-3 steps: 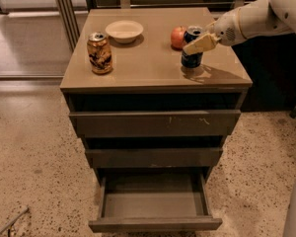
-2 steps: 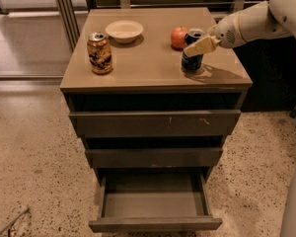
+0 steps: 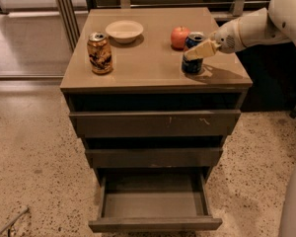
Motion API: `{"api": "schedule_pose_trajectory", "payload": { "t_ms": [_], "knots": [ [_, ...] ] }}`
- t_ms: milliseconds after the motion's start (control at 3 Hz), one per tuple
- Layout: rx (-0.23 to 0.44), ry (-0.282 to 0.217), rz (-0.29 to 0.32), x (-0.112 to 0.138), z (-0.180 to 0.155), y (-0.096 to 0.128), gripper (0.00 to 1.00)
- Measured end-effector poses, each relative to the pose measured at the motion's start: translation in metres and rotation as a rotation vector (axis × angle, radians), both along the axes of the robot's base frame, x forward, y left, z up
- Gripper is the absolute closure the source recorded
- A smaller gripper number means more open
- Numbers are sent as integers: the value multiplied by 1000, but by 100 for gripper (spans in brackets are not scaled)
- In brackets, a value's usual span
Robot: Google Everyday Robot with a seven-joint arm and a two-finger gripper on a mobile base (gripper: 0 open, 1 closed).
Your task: Pick pepsi can from bottom drawer and place on counter
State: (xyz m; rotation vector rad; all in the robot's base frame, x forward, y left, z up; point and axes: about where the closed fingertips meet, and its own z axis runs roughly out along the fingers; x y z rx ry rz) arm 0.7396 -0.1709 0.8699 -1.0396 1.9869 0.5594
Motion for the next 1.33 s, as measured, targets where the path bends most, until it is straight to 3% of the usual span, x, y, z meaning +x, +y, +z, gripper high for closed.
{"api": "schedule_pose_trajectory", "payload": {
  "t_ms": [333, 1333],
  "knots": [
    [0, 0, 0, 0, 4, 0, 81],
    [0, 0, 0, 0, 4, 0, 11]
  ]
}}
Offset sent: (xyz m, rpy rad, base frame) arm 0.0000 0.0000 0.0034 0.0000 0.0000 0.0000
